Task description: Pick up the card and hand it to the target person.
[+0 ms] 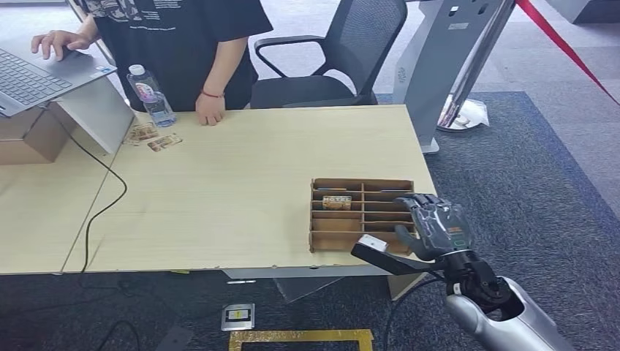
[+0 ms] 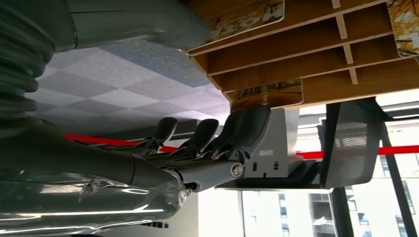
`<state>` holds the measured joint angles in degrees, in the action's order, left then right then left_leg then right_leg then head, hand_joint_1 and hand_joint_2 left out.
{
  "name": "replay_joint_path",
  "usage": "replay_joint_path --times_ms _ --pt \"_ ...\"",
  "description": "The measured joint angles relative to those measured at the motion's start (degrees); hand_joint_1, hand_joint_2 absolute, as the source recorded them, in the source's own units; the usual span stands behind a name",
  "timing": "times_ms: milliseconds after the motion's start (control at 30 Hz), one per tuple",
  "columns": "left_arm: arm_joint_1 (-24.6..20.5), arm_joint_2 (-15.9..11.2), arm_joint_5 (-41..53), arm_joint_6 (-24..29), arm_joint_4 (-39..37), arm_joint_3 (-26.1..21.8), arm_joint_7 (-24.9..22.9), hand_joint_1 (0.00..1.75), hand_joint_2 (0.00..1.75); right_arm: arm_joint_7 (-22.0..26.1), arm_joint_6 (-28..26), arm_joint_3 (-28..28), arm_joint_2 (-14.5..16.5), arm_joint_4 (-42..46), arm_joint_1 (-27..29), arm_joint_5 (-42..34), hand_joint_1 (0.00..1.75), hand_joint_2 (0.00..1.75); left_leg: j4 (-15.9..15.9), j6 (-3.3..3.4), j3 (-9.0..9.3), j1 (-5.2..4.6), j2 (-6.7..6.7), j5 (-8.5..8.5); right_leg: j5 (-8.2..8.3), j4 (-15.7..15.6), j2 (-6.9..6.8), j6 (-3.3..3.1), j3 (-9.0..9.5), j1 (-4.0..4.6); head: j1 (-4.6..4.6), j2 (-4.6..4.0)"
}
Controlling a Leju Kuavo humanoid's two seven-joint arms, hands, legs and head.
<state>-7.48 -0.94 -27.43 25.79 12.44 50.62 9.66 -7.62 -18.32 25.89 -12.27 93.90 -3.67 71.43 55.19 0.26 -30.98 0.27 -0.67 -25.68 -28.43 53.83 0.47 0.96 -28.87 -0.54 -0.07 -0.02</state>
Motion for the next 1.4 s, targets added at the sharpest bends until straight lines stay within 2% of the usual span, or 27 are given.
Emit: replay_joint_path --times_ms 500,733,933,1000,1100,1233,1267,1400 --pt "0.02 0.0 0.02 -0.02 0.0 0.0 0.0 0.0 1.75 0.0 -0.06 1.2 0.8 -2.9 -0.74 0.31 0.78 1.75 0.0 0.0 0.0 0.0 0.0 0.0 0.0 0.0 0.0 0.0 0.0 0.0 0.0 0.0" --pt "0.03 0.0 0.01 -0.02 0.0 0.0 0.0 0.0 1.75 -0.1 -0.31 1.74 1.02 -4.22 -1.2 0.63 0.74 1.75 0.0 0.0 0.0 0.0 0.0 0.0 0.0 0.0 0.0 0.0 0.0 0.0 0.0 0.0" --pt "0.05 0.0 -0.05 0.0 0.0 0.0 0.0 0.0 1.75 -0.31 -0.81 2.04 1.31 -5.34 -1.42 0.64 0.8 1.75 0.0 0.0 0.0 0.0 0.0 0.0 0.0 0.0 0.0 0.0 0.0 0.0 0.0 0.0" --pt "0.06 0.0 -0.07 0.0 0.0 0.0 0.0 0.0 1.75 -0.44 -0.89 2.14 1.38 -5.68 -1.43 0.64 0.87 1.75 0.0 0.0 0.0 0.0 0.0 0.0 0.0 0.0 0.0 0.0 0.0 0.0 0.0 0.0" --pt "0.06 0.0 -0.07 0.0 0.0 0.0 0.0 0.0 1.75 -1.41 -0.63 2.37 1.45 -6.16 -1.48 1.63 1.1 1.75 0.0 0.0 0.0 0.0 0.0 0.0 0.0 0.0 0.0 0.0 0.0 0.0 0.0 0.0" --pt "0.07 0.0 -0.07 0.0 -0.01 0.0 0.0 0.0 1.75 -2.98 0.03 2.64 1.53 -6.68 -1.85 3.75 1.68 1.75 0.0 0.0 0.0 0.0 0.0 0.0 0.0 0.0 0.0 0.0 0.0 0.0 0.0 0.0" --pt "0.07 0.0 -0.07 0.0 -0.01 0.0 0.0 0.0 1.75 -3.26 0.13 2.68 1.53 -6.76 -2.01 4.16 1.74 1.75 0.0 0.0 0.0 0.0 0.0 0.0 0.0 0.0 0.0 0.0 0.0 0.0 0.0 0.0" --pt "0.08 0.0 -0.11 0.0 0.0 0.0 0.0 0.0 1.75 -3.74 0.38 2.8 1.62 -6.99 -2.41 5.08 1.75 1.75 0.0 0.0 0.0 0.0 0.0 0.0 0.0 0.0 0.0 0.0 0.0 0.0 0.0 0.0"
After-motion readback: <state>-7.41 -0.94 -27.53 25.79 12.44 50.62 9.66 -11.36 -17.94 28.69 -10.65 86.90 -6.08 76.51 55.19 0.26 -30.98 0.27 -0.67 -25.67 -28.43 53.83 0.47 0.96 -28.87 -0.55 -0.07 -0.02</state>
